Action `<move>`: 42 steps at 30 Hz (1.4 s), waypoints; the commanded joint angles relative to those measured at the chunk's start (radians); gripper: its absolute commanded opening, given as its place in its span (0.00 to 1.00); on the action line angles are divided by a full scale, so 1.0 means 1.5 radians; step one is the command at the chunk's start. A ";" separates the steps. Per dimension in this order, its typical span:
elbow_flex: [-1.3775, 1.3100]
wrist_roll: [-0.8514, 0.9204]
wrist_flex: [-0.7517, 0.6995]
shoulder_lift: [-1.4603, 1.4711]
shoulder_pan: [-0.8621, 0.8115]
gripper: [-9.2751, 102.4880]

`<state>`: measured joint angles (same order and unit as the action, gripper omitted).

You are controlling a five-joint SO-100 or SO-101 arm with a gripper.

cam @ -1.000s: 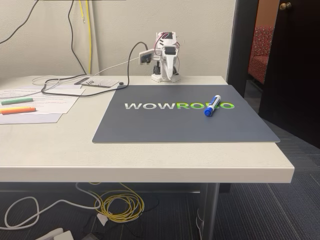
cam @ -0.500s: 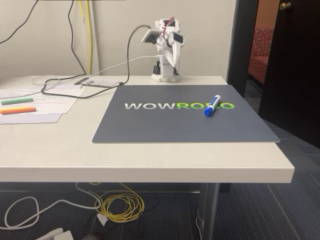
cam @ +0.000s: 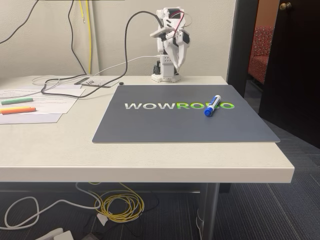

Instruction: Pick up the blue marker.

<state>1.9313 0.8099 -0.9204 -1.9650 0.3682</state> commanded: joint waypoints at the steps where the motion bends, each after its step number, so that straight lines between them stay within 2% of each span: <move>1: -0.052 0.002 -0.005 0.034 0.015 0.08; 13: -0.170 0.008 -0.040 0.166 0.119 0.08; 17: -0.332 0.010 -0.167 0.281 0.144 0.08; 22: -0.492 -0.003 -0.270 0.401 0.179 0.08; 28: -0.799 -0.024 -0.452 0.597 0.202 0.08; 30: -0.999 -0.028 -0.560 0.711 0.205 0.08; 32: -1.285 -0.032 -0.678 0.868 0.205 0.08; 33: -1.387 -0.033 -0.705 0.926 0.205 0.08; 42: -1.404 -0.033 -0.652 0.976 0.194 0.08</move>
<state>-0.1289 0.7501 -1.8623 -0.4985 0.6627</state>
